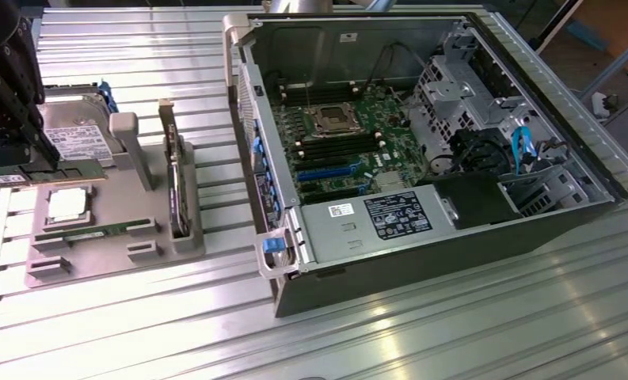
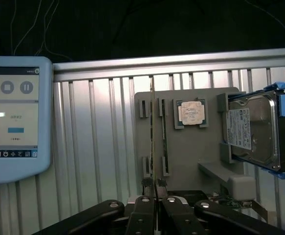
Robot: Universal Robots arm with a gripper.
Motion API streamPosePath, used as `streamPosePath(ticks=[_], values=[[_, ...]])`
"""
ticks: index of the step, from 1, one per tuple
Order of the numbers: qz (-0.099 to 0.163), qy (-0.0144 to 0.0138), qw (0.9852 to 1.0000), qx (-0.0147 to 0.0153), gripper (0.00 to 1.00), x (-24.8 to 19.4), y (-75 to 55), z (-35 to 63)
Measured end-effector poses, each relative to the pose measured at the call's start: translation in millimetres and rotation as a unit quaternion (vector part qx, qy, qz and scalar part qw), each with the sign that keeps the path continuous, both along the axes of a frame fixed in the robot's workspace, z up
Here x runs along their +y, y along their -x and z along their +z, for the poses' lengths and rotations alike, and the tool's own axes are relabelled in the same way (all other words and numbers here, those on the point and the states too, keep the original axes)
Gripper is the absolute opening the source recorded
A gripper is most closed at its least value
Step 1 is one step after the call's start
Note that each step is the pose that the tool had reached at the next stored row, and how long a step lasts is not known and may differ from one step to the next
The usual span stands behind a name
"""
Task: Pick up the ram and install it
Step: 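Pick up the ram and move it above insertion slot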
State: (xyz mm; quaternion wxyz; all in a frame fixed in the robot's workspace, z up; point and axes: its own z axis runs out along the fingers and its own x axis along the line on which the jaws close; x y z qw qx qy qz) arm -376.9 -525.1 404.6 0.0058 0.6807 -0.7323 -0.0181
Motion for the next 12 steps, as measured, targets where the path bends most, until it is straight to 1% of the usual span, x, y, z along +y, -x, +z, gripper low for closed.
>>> streamPosePath(ticks=[6,11,12], values=[[0.0,0.0002,1.0,0.0002,0.12,0.0,-1.2,0.3],[0.0,0.0001,1.0,0.0001,0.12,0.0,-7.0,0.1],[0.0,0.0001,1.0,0.0001,0.12,0.0,-9.9,0.1]])
